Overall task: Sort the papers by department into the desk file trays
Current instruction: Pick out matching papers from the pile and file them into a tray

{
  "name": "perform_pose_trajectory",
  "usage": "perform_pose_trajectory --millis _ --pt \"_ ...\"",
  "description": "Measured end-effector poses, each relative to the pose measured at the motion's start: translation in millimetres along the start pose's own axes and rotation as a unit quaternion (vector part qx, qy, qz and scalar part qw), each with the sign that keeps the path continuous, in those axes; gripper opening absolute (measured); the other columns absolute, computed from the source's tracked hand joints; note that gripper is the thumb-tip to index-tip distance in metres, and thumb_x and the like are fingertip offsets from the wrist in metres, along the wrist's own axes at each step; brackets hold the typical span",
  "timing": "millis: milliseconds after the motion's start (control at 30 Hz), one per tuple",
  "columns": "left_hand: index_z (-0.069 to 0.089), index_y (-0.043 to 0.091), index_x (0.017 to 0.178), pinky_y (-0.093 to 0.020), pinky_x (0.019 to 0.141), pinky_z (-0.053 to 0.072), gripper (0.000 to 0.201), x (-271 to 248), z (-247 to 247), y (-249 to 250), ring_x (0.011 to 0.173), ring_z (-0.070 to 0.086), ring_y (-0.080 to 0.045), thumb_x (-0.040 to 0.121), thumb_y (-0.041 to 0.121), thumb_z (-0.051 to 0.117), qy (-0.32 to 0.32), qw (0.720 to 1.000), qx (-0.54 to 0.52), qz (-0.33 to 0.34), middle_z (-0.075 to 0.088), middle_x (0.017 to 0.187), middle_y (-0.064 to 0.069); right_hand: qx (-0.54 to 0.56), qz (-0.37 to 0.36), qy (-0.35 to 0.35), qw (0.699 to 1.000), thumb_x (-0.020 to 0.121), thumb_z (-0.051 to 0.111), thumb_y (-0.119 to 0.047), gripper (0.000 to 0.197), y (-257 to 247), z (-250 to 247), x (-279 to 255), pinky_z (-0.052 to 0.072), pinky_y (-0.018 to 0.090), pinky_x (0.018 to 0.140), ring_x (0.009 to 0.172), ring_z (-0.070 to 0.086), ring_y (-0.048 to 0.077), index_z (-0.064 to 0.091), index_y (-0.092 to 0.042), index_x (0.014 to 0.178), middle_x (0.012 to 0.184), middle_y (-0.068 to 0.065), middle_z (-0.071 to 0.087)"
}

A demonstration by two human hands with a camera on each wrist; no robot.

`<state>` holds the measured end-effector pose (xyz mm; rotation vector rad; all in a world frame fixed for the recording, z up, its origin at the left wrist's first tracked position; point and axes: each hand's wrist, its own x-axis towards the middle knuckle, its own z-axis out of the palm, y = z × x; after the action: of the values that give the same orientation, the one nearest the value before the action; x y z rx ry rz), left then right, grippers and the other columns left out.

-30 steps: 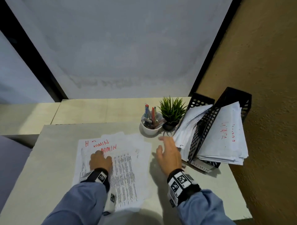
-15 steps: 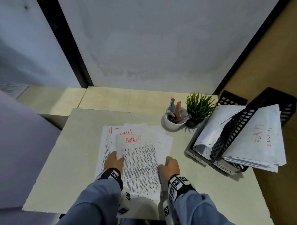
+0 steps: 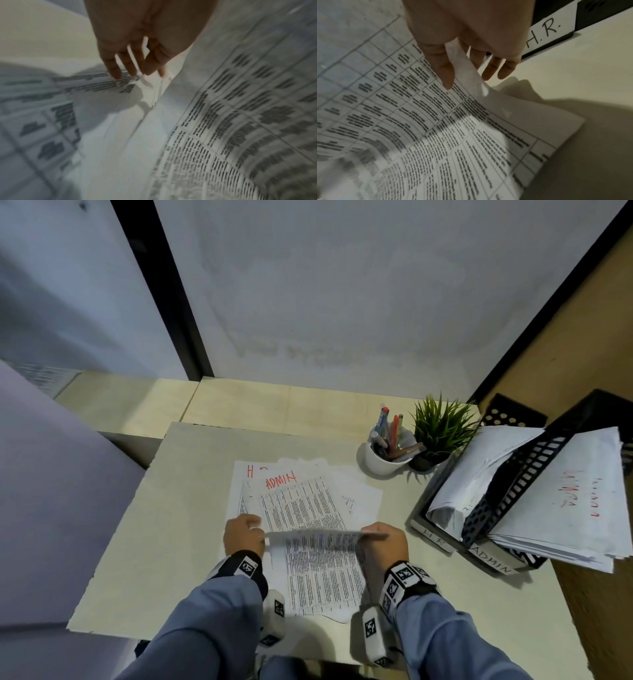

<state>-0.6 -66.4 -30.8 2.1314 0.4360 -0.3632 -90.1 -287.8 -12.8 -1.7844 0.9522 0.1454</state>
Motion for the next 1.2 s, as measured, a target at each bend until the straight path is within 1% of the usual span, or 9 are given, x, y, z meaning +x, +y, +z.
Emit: perform_pose_trajectory --millis 200,333,467,633,733,800,967,1100,1200 --pt "0.045 0.001 0.126 -0.043 0.096 0.045 0.04 -10 10 2 0.112 0.054 -0.04 0.087 0.001 0.052 0.042 0.988 -0.047 -0.14 0.056 0.123 -0.025 0.144 0.041 -0.031 0.988 0.067 0.054 0.024 0.022 -6 0 -20 0.043 0.019 0.046 0.06 0.051 0.022 0.06 0.005 0.076 0.072 0.016 0.056" --pt "0.062 0.003 0.108 -0.036 0.083 0.047 0.025 -4 7 -3 0.101 0.059 -0.039 0.086 0.0 0.05 0.005 0.996 0.014 -0.086 0.064 0.112 -0.021 0.171 0.037 -0.019 0.984 0.066 0.049 0.028 0.025 -5 1 -24 0.035 0.013 0.035 0.051 0.047 0.019 0.059 0.009 0.077 0.073 0.016 0.05" --pt "0.068 0.005 0.087 -0.032 0.074 0.046 0.021 -3 -1 -4 0.081 0.057 -0.031 0.083 -0.004 0.05 -0.012 0.999 -0.035 -0.034 0.067 0.09 -0.018 0.151 0.055 -0.009 0.987 0.068 0.052 0.027 0.013 -1 -3 -17 0.036 0.016 0.037 0.047 0.05 0.017 0.053 0.032 0.08 0.068 0.014 0.053" --pt "0.065 0.024 0.065 -0.045 0.086 0.051 0.029 9 -2 -15 0.082 0.061 -0.036 0.078 -0.001 0.058 -0.075 0.99 -0.116 0.009 0.065 0.081 -0.015 0.127 0.068 -0.009 0.989 0.068 0.057 0.023 0.019 5 -5 -8 0.046 0.028 0.059 0.065 0.056 0.027 0.064 0.005 0.063 0.065 0.012 0.061" --pt "0.067 0.021 0.073 -0.046 0.092 0.05 0.023 13 -4 -18 0.087 0.064 -0.039 0.079 0.0 0.062 -0.123 0.983 -0.136 0.006 0.07 0.086 -0.017 0.169 0.056 0.001 0.984 0.071 0.051 0.025 0.026 -1 -10 -11 0.048 0.019 0.048 0.065 0.054 0.028 0.066 0.007 0.083 0.069 0.012 0.06" --pt "0.067 0.015 0.078 -0.044 0.088 0.052 0.026 9 -9 -10 0.086 0.066 -0.036 0.079 -0.01 0.061 -0.146 0.973 -0.178 0.003 0.073 0.085 -0.013 0.208 0.043 0.016 0.977 0.073 0.049 0.027 0.031 -5 -15 -9 0.044 0.012 0.04 0.062 0.05 0.026 0.064 0.01 0.094 0.071 0.009 0.057" --pt "0.059 0.01 0.071 -0.033 0.071 0.049 0.033 5 -10 0 0.074 0.06 -0.026 0.075 -0.023 0.055 -0.18 0.966 -0.184 0.01 0.071 0.07 -0.004 0.171 0.01 0.018 0.985 0.068 0.062 0.022 0.024 -4 -16 15 0.052 0.024 0.063 0.089 0.063 0.036 0.068 -0.001 0.065 0.076 0.009 0.066" --pt "0.062 0.006 0.083 -0.048 0.081 0.054 0.027 1 -8 5 0.08 0.064 -0.029 0.075 -0.018 0.056 -0.181 0.971 -0.152 0.019 0.07 0.091 -0.019 0.188 0.015 0.014 0.982 0.067 0.066 0.016 0.036 -11 -15 16 0.05 0.028 0.064 0.088 0.064 0.031 0.064 0.007 0.101 0.091 0.013 0.068" --pt "0.061 0.001 0.091 -0.049 0.082 0.054 0.027 -2 -9 7 0.085 0.065 -0.031 0.076 -0.02 0.05 -0.193 0.97 -0.145 0.021 0.069 0.096 -0.02 0.139 0.071 -0.005 0.988 0.065 0.075 0.002 0.065 -3 -11 24 0.049 0.041 0.092 0.11 0.057 0.03 0.052 -0.002 0.126 0.121 0.008 0.06"
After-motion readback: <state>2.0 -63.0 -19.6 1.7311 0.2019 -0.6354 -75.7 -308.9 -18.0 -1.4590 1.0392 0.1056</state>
